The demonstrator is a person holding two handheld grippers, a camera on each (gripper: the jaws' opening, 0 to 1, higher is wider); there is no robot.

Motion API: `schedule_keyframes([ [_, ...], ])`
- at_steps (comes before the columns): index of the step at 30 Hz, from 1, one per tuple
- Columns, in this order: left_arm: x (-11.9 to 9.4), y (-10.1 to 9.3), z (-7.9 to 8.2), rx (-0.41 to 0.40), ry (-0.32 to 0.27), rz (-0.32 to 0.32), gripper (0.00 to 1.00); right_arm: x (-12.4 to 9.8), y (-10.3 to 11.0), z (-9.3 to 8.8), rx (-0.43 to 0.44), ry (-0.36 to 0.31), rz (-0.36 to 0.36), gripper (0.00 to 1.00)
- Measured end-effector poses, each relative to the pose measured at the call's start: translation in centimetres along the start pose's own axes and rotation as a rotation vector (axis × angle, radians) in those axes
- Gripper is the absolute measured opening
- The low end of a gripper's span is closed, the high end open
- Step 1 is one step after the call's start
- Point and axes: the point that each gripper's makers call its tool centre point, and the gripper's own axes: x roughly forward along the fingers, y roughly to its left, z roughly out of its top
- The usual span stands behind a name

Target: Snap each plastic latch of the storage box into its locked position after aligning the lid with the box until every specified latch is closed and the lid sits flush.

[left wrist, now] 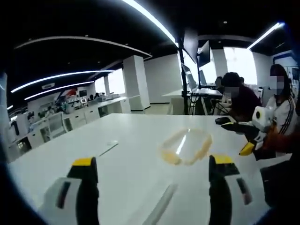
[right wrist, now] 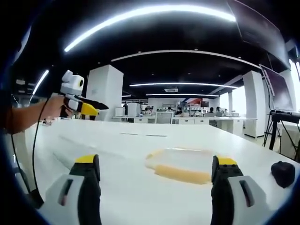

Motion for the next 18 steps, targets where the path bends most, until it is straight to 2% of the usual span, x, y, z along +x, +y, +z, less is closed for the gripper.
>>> schedule_keyframes([
  [18, 1.3, -0.4, 0.5, 0.038, 0.018, -0.03, 1.0, 0.1, -0.2, -0.6, 0.022, 0.01, 0.002, 1.0],
])
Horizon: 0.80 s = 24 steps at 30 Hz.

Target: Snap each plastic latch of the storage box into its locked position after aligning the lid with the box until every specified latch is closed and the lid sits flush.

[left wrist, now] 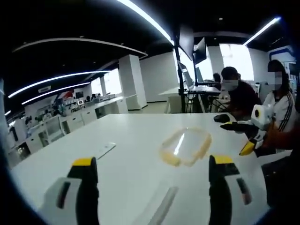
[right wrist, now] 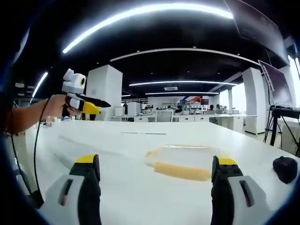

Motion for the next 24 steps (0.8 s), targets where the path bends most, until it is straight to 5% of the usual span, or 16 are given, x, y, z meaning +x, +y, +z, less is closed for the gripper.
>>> schedule_keyframes([
  [24, 1.8, 0.3, 1.4, 0.062, 0.023, -0.043, 0.99, -0.2, -0.5, -0.2, 0.012, -0.004, -0.002, 1.0],
])
